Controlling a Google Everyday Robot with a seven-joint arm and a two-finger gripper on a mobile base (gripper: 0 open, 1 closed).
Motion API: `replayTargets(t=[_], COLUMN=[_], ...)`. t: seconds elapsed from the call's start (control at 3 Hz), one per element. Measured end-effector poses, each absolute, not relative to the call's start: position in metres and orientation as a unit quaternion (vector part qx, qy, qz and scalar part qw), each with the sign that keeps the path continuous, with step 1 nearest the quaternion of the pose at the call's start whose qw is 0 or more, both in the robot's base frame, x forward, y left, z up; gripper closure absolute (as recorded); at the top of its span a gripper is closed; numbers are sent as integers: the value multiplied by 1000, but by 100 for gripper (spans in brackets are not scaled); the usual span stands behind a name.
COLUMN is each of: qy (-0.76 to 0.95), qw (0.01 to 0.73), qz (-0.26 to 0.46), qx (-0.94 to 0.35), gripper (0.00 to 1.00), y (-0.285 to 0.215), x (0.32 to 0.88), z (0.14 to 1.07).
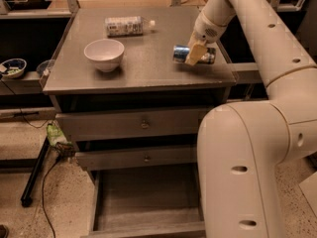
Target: Place redbull can into bottom drawer
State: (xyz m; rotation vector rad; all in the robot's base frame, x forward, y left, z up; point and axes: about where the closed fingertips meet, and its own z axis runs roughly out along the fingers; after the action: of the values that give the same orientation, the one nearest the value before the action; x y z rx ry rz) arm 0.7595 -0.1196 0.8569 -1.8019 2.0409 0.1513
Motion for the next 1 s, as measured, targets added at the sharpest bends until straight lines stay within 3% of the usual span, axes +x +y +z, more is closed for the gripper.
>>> replayTargets(t=[1.0], qy=[708], qw=[250], qz=[17], qx=[-660], gripper=[100], y=[-128], x=[712], z=[957])
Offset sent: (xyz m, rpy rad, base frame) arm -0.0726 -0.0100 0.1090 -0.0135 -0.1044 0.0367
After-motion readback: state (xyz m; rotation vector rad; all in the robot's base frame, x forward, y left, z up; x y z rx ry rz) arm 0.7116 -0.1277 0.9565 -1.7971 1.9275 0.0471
